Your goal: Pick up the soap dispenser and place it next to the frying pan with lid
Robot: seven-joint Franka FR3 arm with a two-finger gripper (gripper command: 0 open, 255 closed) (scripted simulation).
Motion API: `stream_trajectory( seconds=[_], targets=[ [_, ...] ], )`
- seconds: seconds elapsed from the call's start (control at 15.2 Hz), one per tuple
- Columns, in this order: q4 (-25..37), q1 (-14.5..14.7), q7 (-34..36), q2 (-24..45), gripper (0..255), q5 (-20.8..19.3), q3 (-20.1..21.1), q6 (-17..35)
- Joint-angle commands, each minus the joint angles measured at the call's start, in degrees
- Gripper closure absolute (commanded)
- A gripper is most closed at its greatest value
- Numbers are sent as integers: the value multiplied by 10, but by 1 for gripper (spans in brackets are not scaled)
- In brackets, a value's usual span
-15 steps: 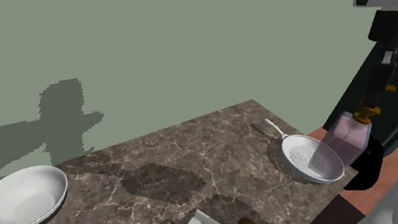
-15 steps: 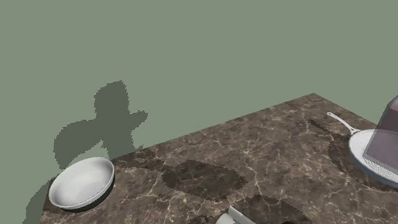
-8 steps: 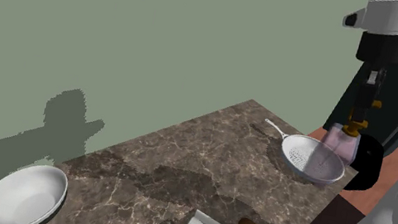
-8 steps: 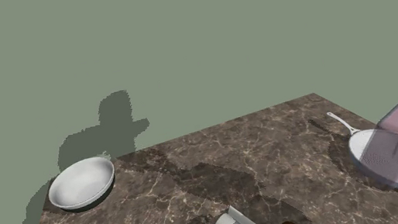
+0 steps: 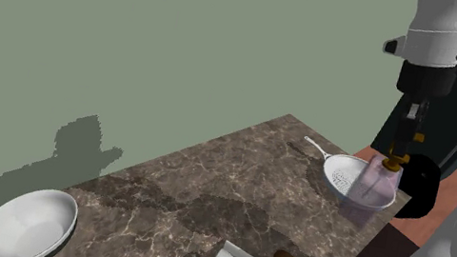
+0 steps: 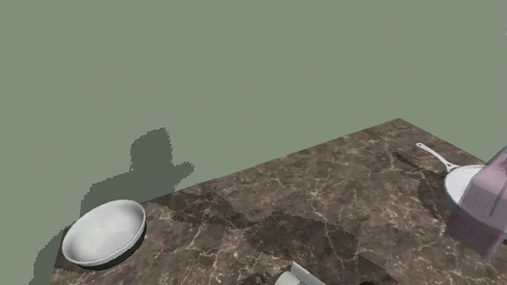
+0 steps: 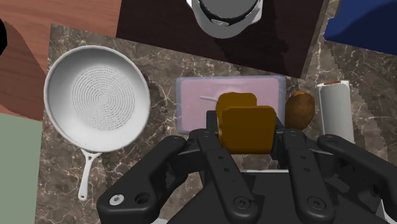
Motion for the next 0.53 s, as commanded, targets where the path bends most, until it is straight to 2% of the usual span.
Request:
stream_trajectory(
  seconds=[0.0,0.46],
  targets=[
    [-17,0,0,-4,255,0,0,14],
    [-79,0,1,-19,255,1,0,60]
  ],
)
